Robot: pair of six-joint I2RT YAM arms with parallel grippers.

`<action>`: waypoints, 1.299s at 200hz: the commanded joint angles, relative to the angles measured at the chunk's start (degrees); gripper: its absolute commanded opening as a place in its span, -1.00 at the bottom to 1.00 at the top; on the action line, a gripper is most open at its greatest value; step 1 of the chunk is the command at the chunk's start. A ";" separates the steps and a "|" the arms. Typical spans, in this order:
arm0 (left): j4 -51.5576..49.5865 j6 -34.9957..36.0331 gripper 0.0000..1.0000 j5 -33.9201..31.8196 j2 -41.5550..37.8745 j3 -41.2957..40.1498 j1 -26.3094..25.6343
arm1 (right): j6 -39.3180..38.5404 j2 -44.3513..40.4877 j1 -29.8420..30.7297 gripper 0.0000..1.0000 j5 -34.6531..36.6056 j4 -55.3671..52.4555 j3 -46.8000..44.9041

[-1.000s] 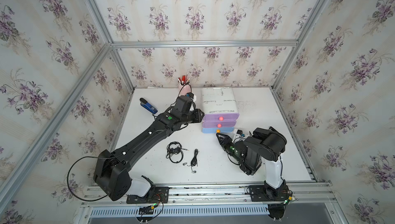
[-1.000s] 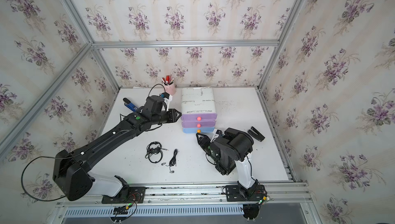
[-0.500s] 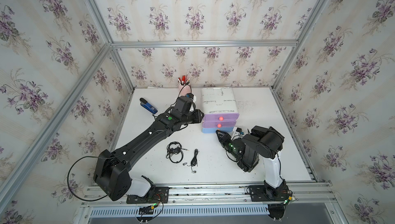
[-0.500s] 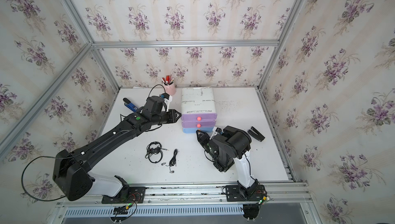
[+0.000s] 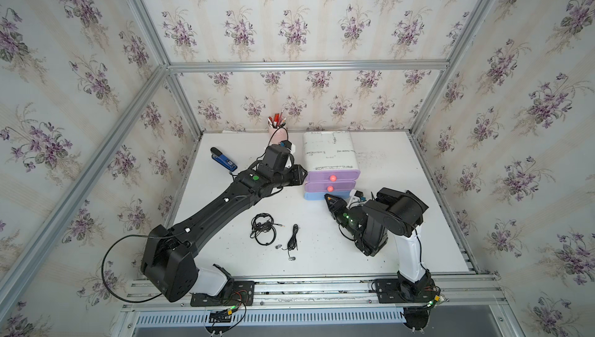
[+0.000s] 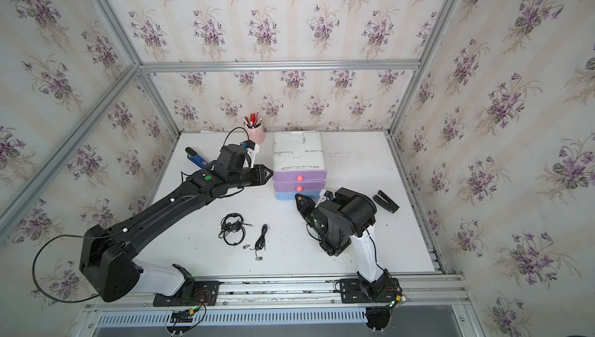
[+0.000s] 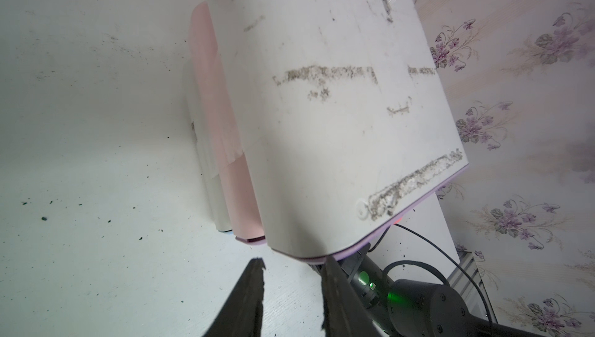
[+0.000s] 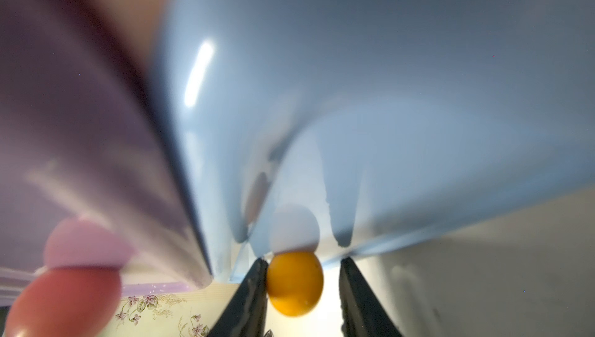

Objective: Place the wired earphones into the drawer by color
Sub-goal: Open the drawer in the storage box.

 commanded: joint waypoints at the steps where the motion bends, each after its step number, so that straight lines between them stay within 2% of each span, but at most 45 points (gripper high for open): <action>1: 0.74 0.12 -0.30 0.45 -0.06 0.06 0.01 | 0.79 0.60 -0.11 -0.33 0.10 10.29 0.57; 23: 0.58 0.21 -0.31 0.48 -0.19 0.01 0.01 | 1.61 0.95 -0.15 -0.56 0.33 10.29 0.04; 37: 0.55 0.24 -0.31 0.46 -0.26 -0.25 0.00 | 2.01 1.08 -0.18 -0.64 0.25 10.34 -0.33; 64: -0.09 0.03 -0.28 0.45 -2.60 -0.11 -0.01 | 2.45 1.17 -0.21 -0.69 -0.01 10.29 -0.77; 98: -1.23 -1.45 -0.10 0.28 -6.63 -1.34 -0.01 | 2.81 1.38 -0.11 -0.75 -0.26 10.25 -1.22; 129: 0.22 -4.89 -0.05 1.89 -11.27 -6.53 -0.57 | 3.28 1.65 -0.13 -0.76 -0.37 10.29 -1.90; 151: 2.49 -6.63 -0.08 2.28 -13.02 -10.84 -3.06 | 3.55 1.85 -0.10 -0.76 -0.26 10.29 -2.49; 196: 6.97 -10.12 -0.15 -0.97 -9.00 -14.98 -9.39 | 3.86 1.88 0.24 -0.78 -0.30 10.29 -2.73; 260: 8.54 -11.79 -0.27 -8.71 -1.10 -12.82 -10.73 | 4.34 2.18 0.51 -0.78 -0.10 10.33 -3.11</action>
